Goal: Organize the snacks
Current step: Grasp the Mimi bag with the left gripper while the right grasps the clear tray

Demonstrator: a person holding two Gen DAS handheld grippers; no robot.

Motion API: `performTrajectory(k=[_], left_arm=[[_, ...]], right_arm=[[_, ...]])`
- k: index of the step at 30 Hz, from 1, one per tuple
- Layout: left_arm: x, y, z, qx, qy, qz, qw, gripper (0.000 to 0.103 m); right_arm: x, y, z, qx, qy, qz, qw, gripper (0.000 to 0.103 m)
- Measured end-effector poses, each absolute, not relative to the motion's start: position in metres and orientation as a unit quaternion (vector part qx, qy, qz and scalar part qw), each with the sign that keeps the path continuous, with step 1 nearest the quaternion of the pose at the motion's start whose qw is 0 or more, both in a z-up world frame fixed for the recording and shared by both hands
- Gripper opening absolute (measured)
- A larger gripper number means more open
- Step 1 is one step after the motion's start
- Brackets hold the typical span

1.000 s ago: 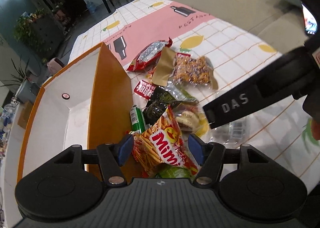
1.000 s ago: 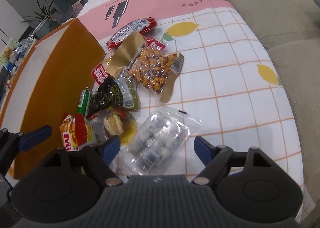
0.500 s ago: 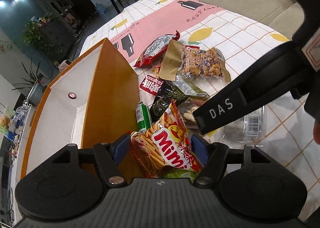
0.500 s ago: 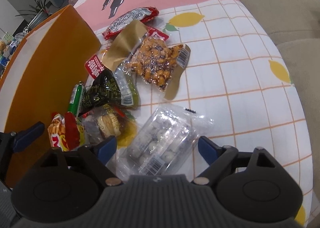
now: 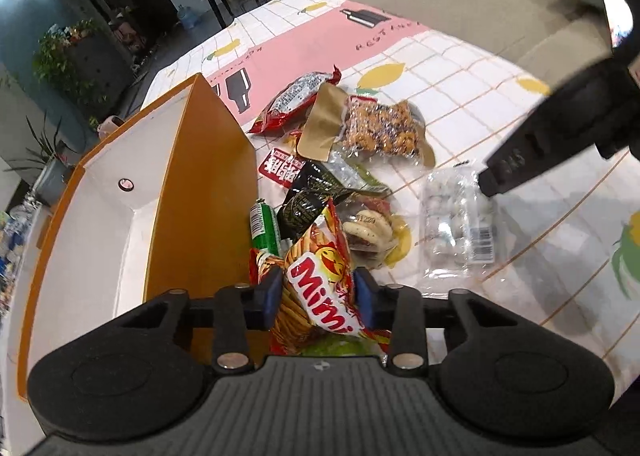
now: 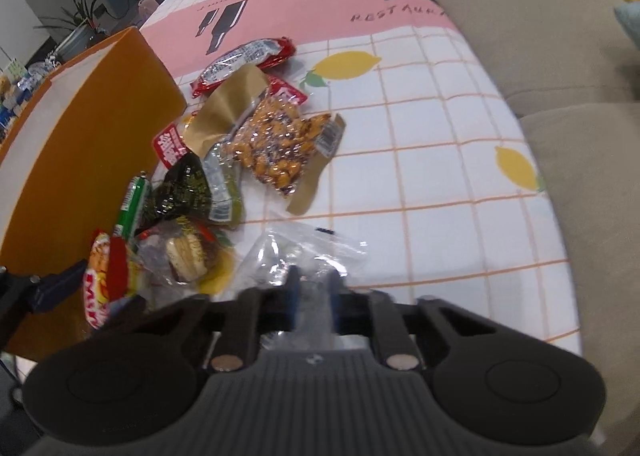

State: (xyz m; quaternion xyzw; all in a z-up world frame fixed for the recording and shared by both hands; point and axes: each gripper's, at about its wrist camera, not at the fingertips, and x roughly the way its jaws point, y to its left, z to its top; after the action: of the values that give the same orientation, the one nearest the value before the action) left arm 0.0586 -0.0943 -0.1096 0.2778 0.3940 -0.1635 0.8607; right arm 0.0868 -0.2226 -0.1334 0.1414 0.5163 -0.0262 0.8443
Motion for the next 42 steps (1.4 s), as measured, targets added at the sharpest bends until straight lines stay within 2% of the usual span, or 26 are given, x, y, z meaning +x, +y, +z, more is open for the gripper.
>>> performTrajectory(k=[3,6,8,9,12,14,16,22,30,33,35,37,42], left_arm=[[0.06,-0.087,-0.099,0.22,0.407,-0.179,0.869,0.037],[0.062,-0.079,-0.089,0.171,0.412,-0.184,0.876,0.035],[0.061,-0.075,-0.084,0.164,0.407,-0.172,0.882,0.034],[0.063,-0.071,-0.08,0.151,0.407,-0.168,0.885,0.034],[0.067,-0.058,-0.068,0.102,0.413,-0.165,0.89,0.033],[0.068,-0.047,-0.059,0.071,0.412,-0.163,0.894,0.033],[0.07,-0.036,-0.049,0.037,0.411,-0.165,0.896,0.033],[0.072,-0.011,-0.017,-0.037,0.389,-0.172,0.904,0.032],[0.082,0.016,0.021,-0.058,0.34,-0.144,0.927,0.032],[0.091,0.026,0.02,-0.043,0.35,-0.11,0.929,0.032],[0.101,0.033,0.013,-0.04,0.37,-0.094,0.923,0.032],[0.108,0.04,0.004,-0.037,0.392,-0.081,0.916,0.032],[0.123,0.055,-0.019,-0.016,0.447,-0.06,0.892,0.032]], right_arm=[[0.082,-0.227,-0.135,0.129,0.526,-0.037,0.84,0.0],[0.076,-0.239,-0.145,0.162,0.54,-0.046,0.824,0.0],[0.074,-0.241,-0.143,0.19,0.539,-0.034,0.82,0.006],[0.073,-0.24,-0.142,0.203,0.535,-0.027,0.82,0.013],[0.076,-0.223,-0.136,0.2,0.522,-0.009,0.829,0.054],[0.079,-0.21,-0.134,0.188,0.518,-0.001,0.835,0.056],[0.084,-0.2,-0.135,0.175,0.518,-0.004,0.837,0.064],[0.092,-0.185,-0.143,0.153,0.524,-0.032,0.837,0.078],[0.096,-0.146,-0.154,0.027,0.519,-0.046,0.853,0.088],[0.093,-0.148,-0.154,0.025,0.518,-0.042,0.854,0.088],[0.092,-0.153,-0.153,0.028,0.521,-0.041,0.852,0.083],[0.088,-0.159,-0.15,0.028,0.518,-0.042,0.854,0.067],[0.084,-0.173,-0.146,0.046,0.52,-0.028,0.852,0.062]])
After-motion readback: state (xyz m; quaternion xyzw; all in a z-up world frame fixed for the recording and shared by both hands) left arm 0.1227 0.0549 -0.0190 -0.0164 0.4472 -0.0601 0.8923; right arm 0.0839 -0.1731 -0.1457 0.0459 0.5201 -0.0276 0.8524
